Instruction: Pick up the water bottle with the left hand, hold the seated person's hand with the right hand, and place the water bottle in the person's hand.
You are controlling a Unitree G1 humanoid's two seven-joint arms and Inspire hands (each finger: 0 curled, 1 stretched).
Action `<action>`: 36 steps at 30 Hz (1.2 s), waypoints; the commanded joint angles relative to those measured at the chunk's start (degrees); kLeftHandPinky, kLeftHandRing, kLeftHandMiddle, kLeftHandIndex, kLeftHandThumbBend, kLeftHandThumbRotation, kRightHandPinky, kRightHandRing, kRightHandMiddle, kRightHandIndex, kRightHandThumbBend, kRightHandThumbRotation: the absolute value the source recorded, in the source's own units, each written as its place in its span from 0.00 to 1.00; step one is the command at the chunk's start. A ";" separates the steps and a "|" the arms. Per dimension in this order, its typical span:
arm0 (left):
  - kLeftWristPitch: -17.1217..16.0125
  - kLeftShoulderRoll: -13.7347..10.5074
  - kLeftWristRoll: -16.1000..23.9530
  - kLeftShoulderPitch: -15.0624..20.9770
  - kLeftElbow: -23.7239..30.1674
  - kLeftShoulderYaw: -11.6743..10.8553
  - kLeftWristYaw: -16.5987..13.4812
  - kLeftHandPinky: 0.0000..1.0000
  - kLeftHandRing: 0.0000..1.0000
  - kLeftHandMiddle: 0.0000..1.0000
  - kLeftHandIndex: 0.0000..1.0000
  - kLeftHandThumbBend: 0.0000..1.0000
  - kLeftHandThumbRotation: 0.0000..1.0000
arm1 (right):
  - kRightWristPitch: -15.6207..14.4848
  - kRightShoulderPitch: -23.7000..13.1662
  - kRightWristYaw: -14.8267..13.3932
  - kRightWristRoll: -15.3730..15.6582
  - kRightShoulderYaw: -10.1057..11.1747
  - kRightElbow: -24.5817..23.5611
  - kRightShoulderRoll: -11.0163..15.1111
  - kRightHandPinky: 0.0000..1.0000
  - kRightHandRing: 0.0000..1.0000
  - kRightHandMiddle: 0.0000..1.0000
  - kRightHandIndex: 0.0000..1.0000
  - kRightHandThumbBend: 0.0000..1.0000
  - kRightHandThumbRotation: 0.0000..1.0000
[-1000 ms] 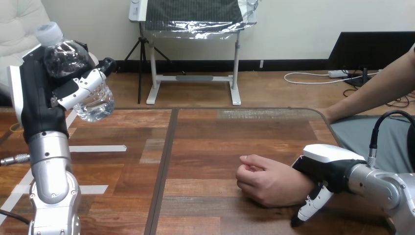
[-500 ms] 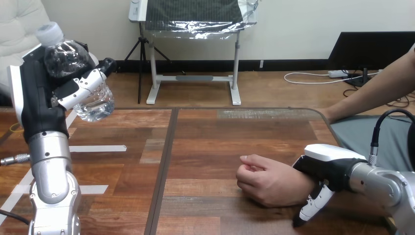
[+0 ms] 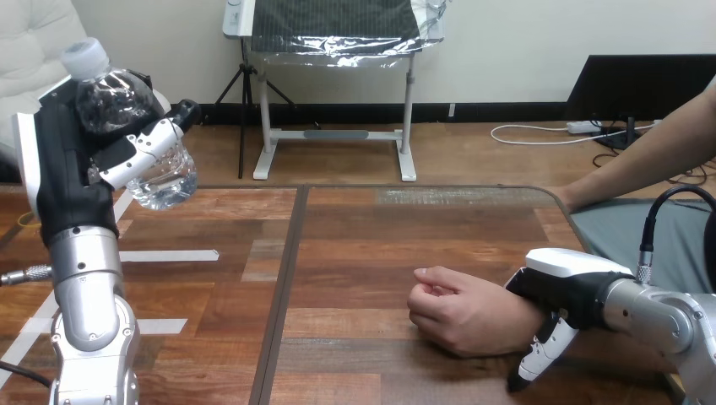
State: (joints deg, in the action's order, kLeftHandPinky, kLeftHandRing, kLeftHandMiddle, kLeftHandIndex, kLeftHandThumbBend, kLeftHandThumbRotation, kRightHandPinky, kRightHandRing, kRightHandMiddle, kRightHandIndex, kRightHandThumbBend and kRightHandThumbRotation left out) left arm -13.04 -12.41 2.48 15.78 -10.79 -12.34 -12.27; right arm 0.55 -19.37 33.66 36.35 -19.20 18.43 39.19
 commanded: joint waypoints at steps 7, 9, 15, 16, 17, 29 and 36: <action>-1.60 -0.28 -0.12 4.08 3.29 -0.38 -0.11 0.30 0.35 0.41 0.42 0.62 0.00 | -1.93 4.19 3.74 -0.69 -2.16 3.80 1.01 0.62 0.79 0.84 0.82 1.00 0.19; -1.66 -0.31 -0.11 4.06 3.27 -0.37 -0.07 0.30 0.35 0.40 0.42 0.62 0.00 | -1.72 4.17 3.69 -0.72 -2.13 3.79 1.13 0.63 0.79 0.84 0.83 1.00 0.18; -1.62 -0.48 0.22 3.98 3.32 -0.27 -0.05 0.30 0.35 0.40 0.42 0.62 0.00 | -1.45 3.97 3.63 -0.34 -2.09 3.55 1.82 0.64 0.80 0.85 0.83 1.00 0.18; -1.61 -0.43 0.13 3.99 3.34 -0.29 -0.04 0.30 0.35 0.40 0.42 0.62 0.00 | -0.98 3.89 3.54 -0.48 -2.03 3.71 1.98 0.64 0.80 0.85 0.83 1.00 0.18; -1.63 -0.39 0.06 4.00 3.34 -0.31 -0.02 0.30 0.35 0.40 0.42 0.62 0.00 | -0.64 3.83 3.47 -0.58 -1.99 3.84 2.08 0.64 0.80 0.86 0.83 1.00 0.18; -1.34 -0.36 0.24 3.88 3.53 -0.28 -0.31 0.30 0.35 0.40 0.41 0.62 0.00 | 0.12 3.40 3.68 -1.57 -1.47 4.08 3.11 0.64 0.81 0.85 0.83 1.00 0.16; -1.03 -0.24 -0.12 3.86 3.68 -0.43 -0.20 0.30 0.35 0.40 0.41 0.63 0.00 | 0.28 3.33 3.60 -1.94 -1.43 4.02 3.62 0.64 0.80 0.85 0.83 1.00 0.16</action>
State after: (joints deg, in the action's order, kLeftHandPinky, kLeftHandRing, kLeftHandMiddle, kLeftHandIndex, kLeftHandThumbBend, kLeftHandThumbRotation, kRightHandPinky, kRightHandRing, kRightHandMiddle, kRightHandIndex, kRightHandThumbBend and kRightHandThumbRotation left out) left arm -13.04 -12.41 2.45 15.78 -10.79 -12.35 -12.30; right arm 1.35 -19.65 34.69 34.01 -18.92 18.46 40.91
